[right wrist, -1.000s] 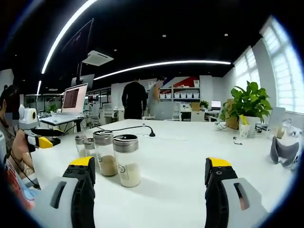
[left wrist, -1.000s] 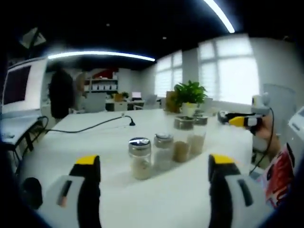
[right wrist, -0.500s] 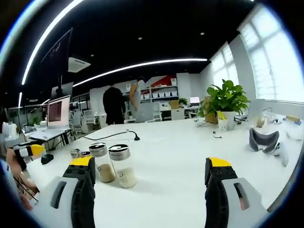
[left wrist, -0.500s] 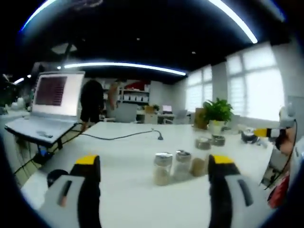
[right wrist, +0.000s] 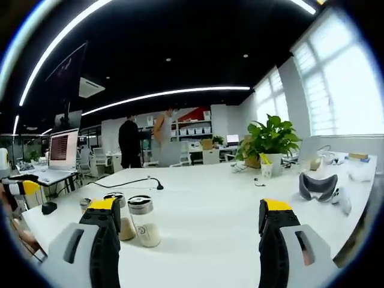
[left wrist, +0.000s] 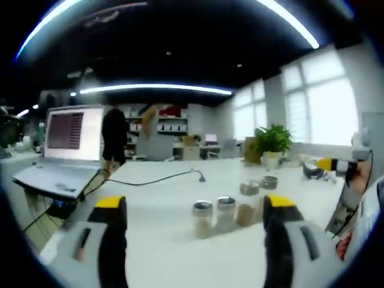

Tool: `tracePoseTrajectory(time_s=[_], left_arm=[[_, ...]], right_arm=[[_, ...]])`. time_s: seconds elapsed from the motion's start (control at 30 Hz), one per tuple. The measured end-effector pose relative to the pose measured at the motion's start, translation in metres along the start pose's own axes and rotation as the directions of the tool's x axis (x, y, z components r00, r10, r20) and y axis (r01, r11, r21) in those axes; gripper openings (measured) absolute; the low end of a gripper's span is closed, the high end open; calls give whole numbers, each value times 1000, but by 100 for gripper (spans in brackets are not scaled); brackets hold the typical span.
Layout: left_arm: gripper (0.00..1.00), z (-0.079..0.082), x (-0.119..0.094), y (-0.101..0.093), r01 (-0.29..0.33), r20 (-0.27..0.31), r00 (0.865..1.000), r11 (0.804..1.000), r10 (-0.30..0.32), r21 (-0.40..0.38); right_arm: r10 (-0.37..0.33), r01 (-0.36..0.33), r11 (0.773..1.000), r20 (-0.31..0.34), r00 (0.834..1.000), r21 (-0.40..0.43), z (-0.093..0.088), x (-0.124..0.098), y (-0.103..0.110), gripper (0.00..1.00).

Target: Rotate the seasoning bottle until the label or dispensing opening points toward the visible target arrow and the bottle remains upright within the marked orientation range

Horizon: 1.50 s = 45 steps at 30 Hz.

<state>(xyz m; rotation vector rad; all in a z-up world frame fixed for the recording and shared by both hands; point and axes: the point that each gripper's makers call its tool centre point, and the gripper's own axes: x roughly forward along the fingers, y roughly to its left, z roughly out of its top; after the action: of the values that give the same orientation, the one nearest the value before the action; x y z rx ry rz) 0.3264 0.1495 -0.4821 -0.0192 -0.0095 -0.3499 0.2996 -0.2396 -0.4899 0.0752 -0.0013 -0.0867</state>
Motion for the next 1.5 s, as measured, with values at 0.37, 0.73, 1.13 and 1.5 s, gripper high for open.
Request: tracePoseTrajectory(time_s=[0.37, 0.73, 1.13, 1.5], left_arm=[[100, 24, -6, 29, -22, 25, 999, 996, 20, 84], [100, 30, -6, 41, -26, 49, 999, 997, 23, 74], [99, 21, 15, 4, 160, 23, 986, 979, -164, 129], [99, 19, 20, 5, 160, 18, 987, 981, -163, 113]], right_arm=[[-151, 151, 989, 82, 985, 8, 26, -4, -46, 99], [-156, 156, 988, 63, 986, 4, 40, -17, -70, 99], [-161, 161, 987, 42, 986, -5, 35, -7, -79, 99], [-151, 151, 989, 25, 988, -4, 31, 0, -81, 99]])
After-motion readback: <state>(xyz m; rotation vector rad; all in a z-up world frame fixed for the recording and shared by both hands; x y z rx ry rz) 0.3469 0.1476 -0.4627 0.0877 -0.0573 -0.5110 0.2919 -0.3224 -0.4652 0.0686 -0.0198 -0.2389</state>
